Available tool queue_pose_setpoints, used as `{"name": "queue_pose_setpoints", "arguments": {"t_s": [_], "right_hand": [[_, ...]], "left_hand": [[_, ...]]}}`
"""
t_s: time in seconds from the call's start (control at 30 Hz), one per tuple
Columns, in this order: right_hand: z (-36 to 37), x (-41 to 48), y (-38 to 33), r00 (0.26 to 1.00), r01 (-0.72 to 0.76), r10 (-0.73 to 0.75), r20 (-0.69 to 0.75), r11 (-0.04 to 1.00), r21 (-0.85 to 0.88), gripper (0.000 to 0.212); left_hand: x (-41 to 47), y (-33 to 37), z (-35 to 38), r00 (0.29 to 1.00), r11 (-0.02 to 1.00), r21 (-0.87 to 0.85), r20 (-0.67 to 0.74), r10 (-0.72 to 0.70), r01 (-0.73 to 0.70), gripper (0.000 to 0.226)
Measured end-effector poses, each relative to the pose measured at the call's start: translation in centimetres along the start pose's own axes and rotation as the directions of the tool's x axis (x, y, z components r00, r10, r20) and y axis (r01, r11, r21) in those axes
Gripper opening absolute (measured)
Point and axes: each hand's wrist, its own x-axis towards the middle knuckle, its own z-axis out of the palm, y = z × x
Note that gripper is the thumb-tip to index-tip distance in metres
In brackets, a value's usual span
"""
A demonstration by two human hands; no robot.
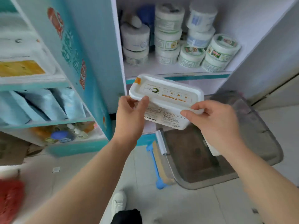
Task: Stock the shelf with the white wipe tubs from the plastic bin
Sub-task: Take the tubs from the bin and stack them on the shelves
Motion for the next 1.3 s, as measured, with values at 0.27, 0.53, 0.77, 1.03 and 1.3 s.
{"name": "queue_pose_setpoints", "arguments": {"t_s": [0.27,0.53,0.77,1.03,1.3], "right_hand": [[10.6,-0.6,-13.2,0.970,0.186,-0.192,0.149,0.981,0.053,0.027],[24.5,-2.7,-25.8,0.896,0.293,-0.328,0.300,0.943,0.157,0.026],[32.4,-0.6,-34.0,0.805,0.433,-0.448,0.389,0.892,0.132,0.024],[36.3,2.9,-38.9,0.725,0.544,-0.489,0.484,0.838,0.031,0.025],[38.7,5.9,-38.8,0.761,0.584,-0.472,0.445,0.797,-0.152,0.025]], "left_hand": [[2.2,3.4,-17.0,0.951,0.978,0.134,-0.245,0.189,-0.160,0.039],[5.0,4.0,-35.5,0.882,0.968,0.194,-0.412,0.229,-0.161,0.051],[7.9,4.6,-44.6,0.830,0.955,0.249,-0.490,0.267,-0.160,0.043],[11.3,3.6,-47.6,0.812,0.971,0.166,-0.534,0.233,-0.170,0.031],[15.2,1.7,-47.8,0.847,0.966,0.200,-0.473,0.244,-0.166,0.038]]}}
